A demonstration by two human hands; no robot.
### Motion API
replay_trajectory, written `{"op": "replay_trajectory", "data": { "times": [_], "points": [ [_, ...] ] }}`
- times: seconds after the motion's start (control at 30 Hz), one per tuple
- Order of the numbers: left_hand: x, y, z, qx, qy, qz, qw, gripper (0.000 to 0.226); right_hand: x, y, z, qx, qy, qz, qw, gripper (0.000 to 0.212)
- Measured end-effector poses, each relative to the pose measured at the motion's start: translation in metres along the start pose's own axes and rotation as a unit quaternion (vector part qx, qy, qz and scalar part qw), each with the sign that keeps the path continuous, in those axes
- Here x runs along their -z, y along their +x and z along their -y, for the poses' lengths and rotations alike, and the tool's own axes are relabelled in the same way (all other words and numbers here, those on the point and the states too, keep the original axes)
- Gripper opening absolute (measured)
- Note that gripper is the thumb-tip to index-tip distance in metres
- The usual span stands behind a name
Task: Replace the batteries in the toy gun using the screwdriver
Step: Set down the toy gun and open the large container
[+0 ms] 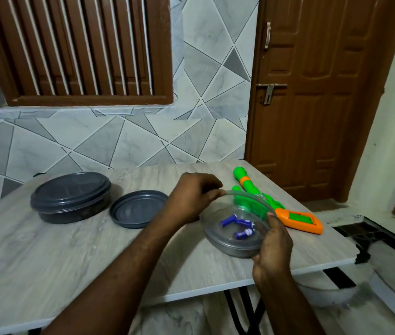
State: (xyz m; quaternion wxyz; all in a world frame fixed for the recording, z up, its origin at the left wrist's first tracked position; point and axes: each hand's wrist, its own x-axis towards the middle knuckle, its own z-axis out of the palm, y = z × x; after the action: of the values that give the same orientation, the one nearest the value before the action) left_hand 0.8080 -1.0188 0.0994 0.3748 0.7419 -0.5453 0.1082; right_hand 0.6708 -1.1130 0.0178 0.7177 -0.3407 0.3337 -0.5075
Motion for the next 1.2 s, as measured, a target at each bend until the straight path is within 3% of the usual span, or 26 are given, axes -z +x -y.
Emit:
{"op": "replay_trajectory", "data": {
  "times": [0.1, 0.2, 0.33, 0.47, 0.53, 0.67, 0.77, 0.83, 1.0, 1.1, 1.2],
  "points": [
    [0.016, -0.008, 0.043, 0.073, 0.073, -0.066, 0.992, 0.015, 0.001, 0.002, -0.001, -0.004, 0.010, 0.006, 1.000, 0.029],
    [0.023, -0.023, 0.078, 0.188, 0.137, 0.024, 0.972, 0.022, 0.001, 0.001, -0.004, 0.001, 0.003, 0.013, 1.000, 0.031],
    [0.015, -0.038, 0.105, 0.249, 0.192, 0.088, 0.945, 0.022, -0.001, 0.001, -0.004, -0.012, 0.014, 0.015, 1.000, 0.028],
    [0.018, -0.040, 0.102, 0.253, 0.221, 0.032, 0.941, 0.019, -0.006, -0.004, 0.002, -0.058, 0.056, 0.054, 0.995, 0.027],
    [0.026, -0.038, 0.089, 0.189, 0.219, -0.070, 0.955, 0.014, -0.010, -0.006, 0.004, -0.058, 0.059, 0.057, 0.995, 0.029],
    [0.052, -0.028, 0.047, 0.100, 0.055, -0.278, 0.954, 0.014, -0.015, -0.004, 0.001, -0.064, 0.045, 0.044, 0.996, 0.030],
    [0.063, -0.018, 0.023, 0.109, -0.142, -0.337, 0.924, 0.016, -0.019, -0.006, 0.001, -0.061, 0.033, 0.042, 0.997, 0.021],
    [0.065, -0.011, 0.013, 0.144, -0.267, -0.359, 0.883, 0.017, -0.020, -0.009, 0.001, -0.054, 0.010, 0.050, 0.997, 0.012],
    [0.050, -0.011, -0.004, 0.276, -0.485, -0.307, 0.771, 0.017, -0.022, -0.016, 0.000, -0.058, 0.001, 0.067, 0.996, 0.014],
    [0.032, -0.020, -0.004, 0.340, -0.523, -0.258, 0.738, 0.017, -0.022, -0.018, -0.001, -0.044, -0.002, 0.075, 0.996, 0.025],
    [0.017, -0.026, 0.000, 0.381, -0.514, -0.227, 0.734, 0.016, -0.022, -0.021, -0.003, -0.042, -0.020, 0.077, 0.996, 0.039]
  ]
}}
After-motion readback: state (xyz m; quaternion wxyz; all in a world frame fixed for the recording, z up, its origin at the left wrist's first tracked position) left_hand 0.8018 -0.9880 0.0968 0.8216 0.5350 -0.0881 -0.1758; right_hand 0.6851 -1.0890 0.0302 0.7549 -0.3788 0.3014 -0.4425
